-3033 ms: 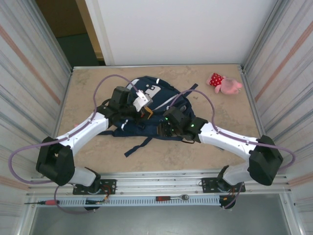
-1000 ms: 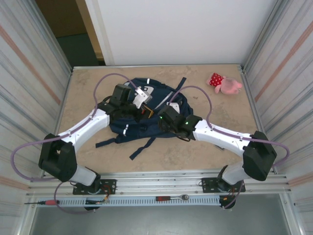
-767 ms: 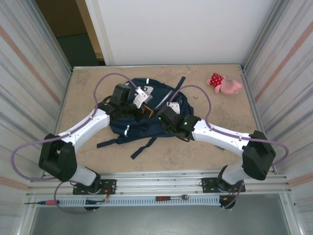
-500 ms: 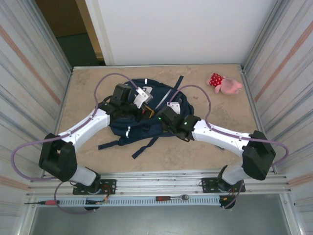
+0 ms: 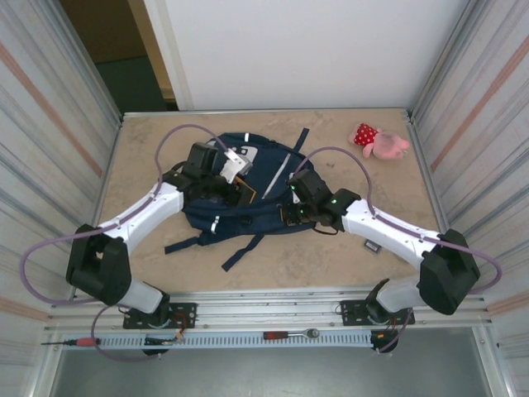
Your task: Pack books, pencil case, and school supplies into a backpack
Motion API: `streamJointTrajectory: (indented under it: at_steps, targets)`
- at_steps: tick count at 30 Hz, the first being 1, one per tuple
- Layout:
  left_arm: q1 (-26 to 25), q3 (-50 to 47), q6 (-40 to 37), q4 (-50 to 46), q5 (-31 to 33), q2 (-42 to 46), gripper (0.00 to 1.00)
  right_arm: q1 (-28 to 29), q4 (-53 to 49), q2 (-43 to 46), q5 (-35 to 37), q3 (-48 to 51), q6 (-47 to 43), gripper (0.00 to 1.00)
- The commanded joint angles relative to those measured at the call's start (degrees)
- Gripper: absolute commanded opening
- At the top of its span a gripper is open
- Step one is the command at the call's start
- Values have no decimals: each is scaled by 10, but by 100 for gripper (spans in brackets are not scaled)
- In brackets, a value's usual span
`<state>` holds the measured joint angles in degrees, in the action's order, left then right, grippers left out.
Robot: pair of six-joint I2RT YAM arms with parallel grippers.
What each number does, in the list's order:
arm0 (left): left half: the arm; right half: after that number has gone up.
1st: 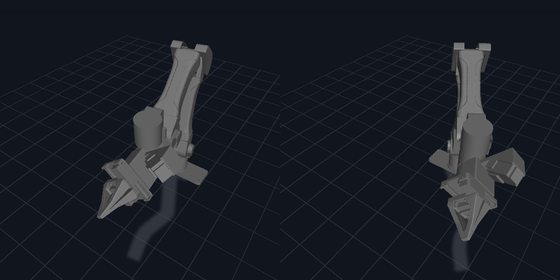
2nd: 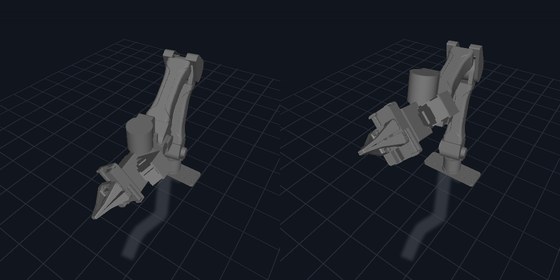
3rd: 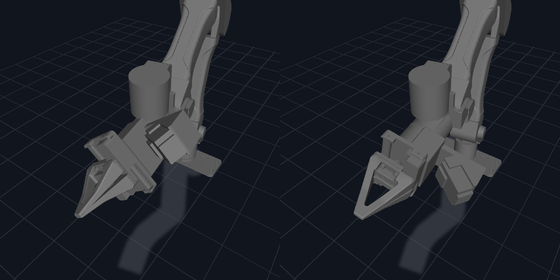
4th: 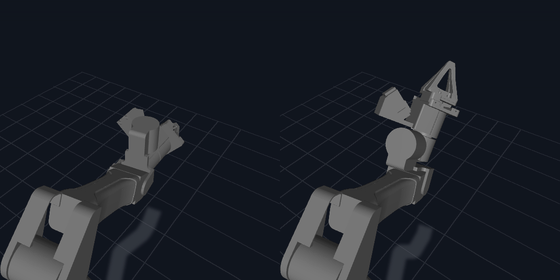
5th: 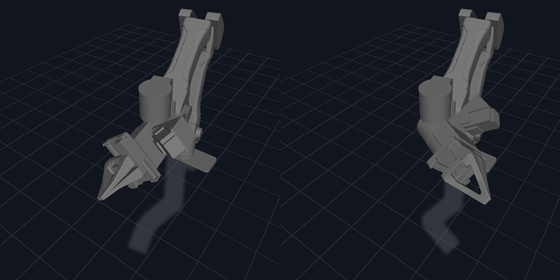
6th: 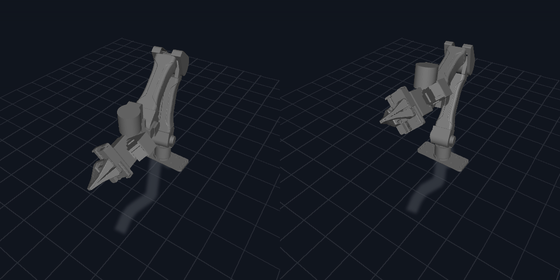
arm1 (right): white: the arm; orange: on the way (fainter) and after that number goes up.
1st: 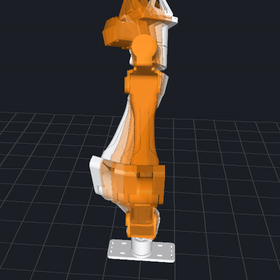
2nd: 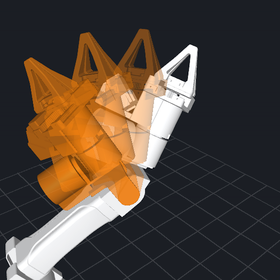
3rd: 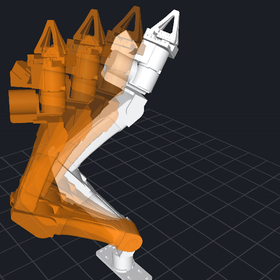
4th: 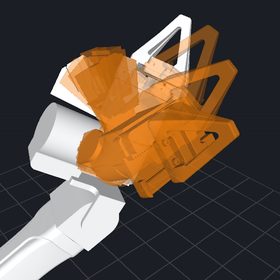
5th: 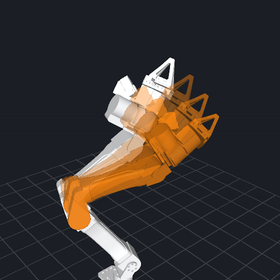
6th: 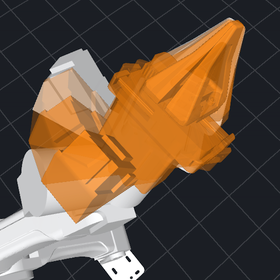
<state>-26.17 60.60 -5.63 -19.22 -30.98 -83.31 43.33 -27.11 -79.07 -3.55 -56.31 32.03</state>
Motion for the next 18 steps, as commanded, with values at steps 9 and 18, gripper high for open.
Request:
streamJointTrajectory:
  at_steps: [9, 18]
  targets:
    - [20, -148, 420, -99, 179, 102, 52, -6, -13, -19, -118, -3, 3, 0]
    - [99, -198, 509, 96, 140, 26, 54, 61, 2, -47, -102, -20, 50, 0]
